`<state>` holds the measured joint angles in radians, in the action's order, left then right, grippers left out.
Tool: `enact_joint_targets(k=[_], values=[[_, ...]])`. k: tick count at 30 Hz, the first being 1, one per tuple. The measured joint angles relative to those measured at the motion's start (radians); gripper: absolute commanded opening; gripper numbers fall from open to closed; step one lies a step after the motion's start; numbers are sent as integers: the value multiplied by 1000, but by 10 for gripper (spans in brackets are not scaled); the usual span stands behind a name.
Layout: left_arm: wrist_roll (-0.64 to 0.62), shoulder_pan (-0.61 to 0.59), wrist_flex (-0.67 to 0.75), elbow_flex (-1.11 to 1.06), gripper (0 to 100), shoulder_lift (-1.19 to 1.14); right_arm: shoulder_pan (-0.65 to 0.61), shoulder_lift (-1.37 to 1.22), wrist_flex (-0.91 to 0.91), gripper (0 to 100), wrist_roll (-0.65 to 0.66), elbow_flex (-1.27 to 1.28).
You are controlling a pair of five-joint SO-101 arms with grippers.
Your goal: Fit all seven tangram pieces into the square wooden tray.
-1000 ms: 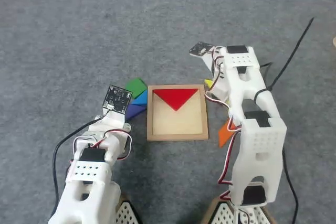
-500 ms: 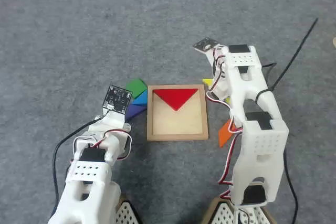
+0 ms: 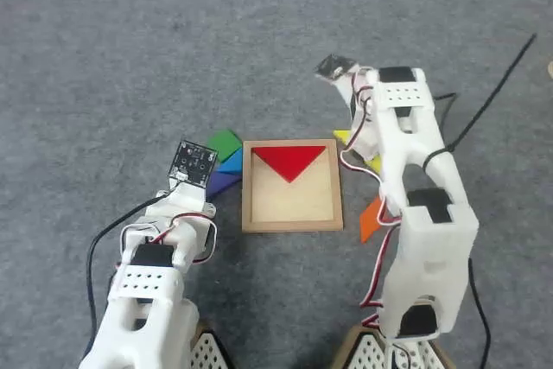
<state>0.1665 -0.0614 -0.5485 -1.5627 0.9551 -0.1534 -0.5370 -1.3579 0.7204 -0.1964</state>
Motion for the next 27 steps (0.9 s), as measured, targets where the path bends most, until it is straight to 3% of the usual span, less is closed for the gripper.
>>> enact_joint_targets(k=[10, 27], values=[[0, 0, 0, 0, 14, 0, 0, -98, 74, 340, 38, -2], [0, 0, 0, 0, 14, 0, -6, -98, 94, 344, 100, -2]])
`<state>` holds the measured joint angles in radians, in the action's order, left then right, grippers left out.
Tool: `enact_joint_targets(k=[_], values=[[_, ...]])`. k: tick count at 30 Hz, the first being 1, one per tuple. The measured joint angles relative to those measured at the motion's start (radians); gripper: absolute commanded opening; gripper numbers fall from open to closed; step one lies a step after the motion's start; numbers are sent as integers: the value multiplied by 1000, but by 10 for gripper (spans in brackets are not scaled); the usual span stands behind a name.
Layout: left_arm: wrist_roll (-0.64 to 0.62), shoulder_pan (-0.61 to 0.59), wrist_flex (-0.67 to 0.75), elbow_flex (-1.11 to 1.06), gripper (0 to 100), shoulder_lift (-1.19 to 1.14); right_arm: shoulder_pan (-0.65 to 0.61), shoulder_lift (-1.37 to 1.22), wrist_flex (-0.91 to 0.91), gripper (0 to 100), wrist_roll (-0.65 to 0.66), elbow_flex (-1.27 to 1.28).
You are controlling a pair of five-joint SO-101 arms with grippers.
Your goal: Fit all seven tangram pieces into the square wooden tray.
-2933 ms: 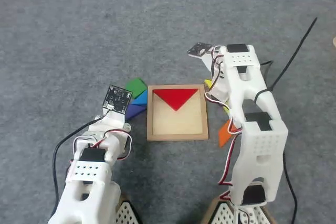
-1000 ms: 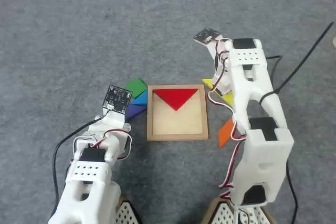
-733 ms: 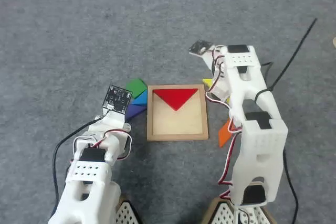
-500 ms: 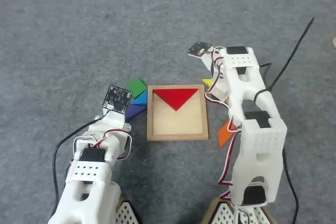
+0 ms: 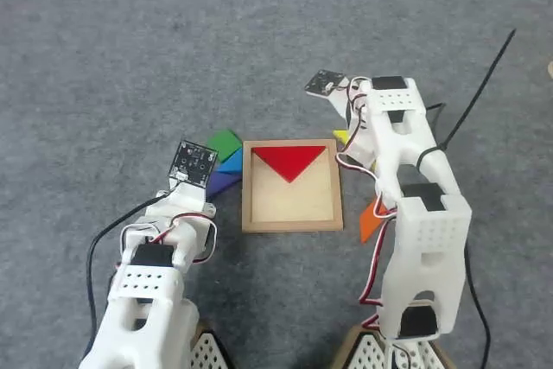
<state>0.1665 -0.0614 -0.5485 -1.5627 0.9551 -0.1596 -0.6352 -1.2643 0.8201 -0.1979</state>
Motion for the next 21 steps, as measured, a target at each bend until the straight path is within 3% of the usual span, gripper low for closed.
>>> enact_joint_targets(k=[14, 19, 21], values=[[0, 0, 0, 0, 14, 0, -3, 0, 5, 337, 43, 0], [0, 0, 0, 0, 14, 0, -3, 0, 5, 238, 44, 0], [0, 0, 0, 0, 14, 0, -3, 3, 6, 243, 44, -2]])
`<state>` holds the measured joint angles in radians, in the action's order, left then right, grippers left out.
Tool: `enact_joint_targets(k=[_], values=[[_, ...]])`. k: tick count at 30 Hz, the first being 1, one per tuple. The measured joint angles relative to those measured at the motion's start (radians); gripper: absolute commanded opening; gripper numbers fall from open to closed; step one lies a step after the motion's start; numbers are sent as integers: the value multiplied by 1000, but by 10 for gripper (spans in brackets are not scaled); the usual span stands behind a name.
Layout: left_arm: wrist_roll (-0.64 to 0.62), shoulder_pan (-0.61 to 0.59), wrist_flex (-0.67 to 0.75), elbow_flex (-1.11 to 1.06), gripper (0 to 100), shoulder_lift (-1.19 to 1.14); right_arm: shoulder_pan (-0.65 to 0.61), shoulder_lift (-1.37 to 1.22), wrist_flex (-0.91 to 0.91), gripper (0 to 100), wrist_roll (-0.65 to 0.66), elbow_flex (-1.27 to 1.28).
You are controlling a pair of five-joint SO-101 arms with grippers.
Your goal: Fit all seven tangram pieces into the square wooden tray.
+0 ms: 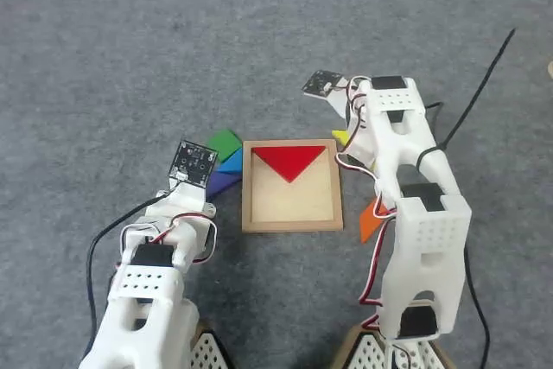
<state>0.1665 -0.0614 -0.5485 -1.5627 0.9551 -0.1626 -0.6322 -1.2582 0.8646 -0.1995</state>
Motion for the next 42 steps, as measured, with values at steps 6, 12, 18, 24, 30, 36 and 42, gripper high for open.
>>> enact_joint_targets(k=[6, 12, 18, 24, 30, 36, 42], values=[[0, 0, 0, 0, 14, 0, 0, 0, 2, 242, -2, 0], [0, 0, 0, 0, 14, 0, 2, 14, 2, 242, -9, 0], [0, 0, 0, 0, 14, 0, 6, 81, -37, 242, -28, 2], [0, 0, 0, 0, 14, 0, 5, 178, -106, 242, -77, 2], [0, 0, 0, 0, 14, 0, -26, 221, -137, 302, -95, 3], [0, 0, 0, 0, 14, 0, -29, 129, -133, 441, -95, 9], [0, 0, 0, 0, 14, 0, -17, 41, -54, 437, -81, 11]])
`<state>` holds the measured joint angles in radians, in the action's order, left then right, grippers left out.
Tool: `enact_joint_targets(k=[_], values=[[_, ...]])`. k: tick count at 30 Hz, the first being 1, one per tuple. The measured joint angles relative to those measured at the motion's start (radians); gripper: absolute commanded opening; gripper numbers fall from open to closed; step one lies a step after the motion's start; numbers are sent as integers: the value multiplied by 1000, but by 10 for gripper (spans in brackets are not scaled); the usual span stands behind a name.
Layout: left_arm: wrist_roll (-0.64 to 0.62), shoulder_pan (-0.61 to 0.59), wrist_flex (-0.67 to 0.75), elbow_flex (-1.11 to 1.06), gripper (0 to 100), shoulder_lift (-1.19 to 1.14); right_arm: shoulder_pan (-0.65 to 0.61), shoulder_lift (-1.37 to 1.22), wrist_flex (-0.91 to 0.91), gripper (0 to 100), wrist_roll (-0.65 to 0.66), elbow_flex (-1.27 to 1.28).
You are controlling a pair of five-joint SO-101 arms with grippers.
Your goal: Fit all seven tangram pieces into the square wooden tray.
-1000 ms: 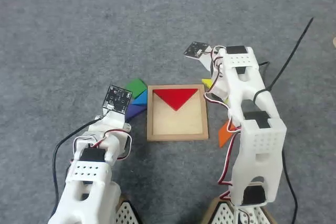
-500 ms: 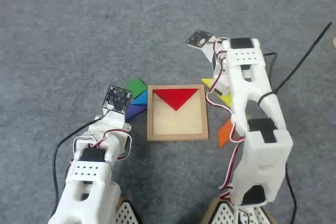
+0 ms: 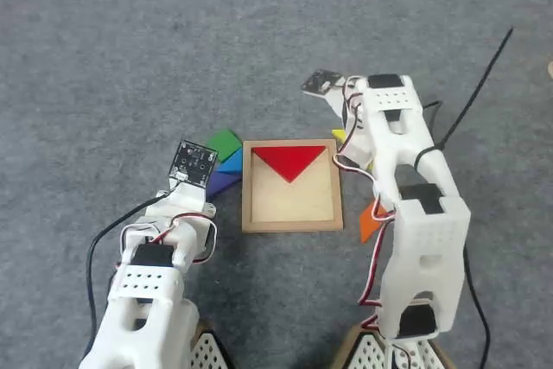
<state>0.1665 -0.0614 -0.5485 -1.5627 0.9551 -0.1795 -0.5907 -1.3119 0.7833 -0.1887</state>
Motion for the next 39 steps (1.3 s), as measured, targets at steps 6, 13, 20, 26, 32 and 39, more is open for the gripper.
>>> enact_joint_targets(k=[6, 13, 20, 26, 32, 39], values=[[0, 0, 0, 0, 14, 0, 6, -35, 29, 434, 68, -3], [0, 0, 0, 0, 14, 0, 6, -38, 26, 319, 114, -5], [0, 0, 0, 0, 14, 0, 12, -40, 0, 270, 135, -23], [0, 0, 0, 0, 14, 0, 14, -40, -9, 260, 135, -23], [0, 0, 0, 0, 14, 0, 14, 0, -57, 230, 94, -6], [0, 0, 0, 0, 14, 0, 17, 117, -124, 289, 37, -3]])
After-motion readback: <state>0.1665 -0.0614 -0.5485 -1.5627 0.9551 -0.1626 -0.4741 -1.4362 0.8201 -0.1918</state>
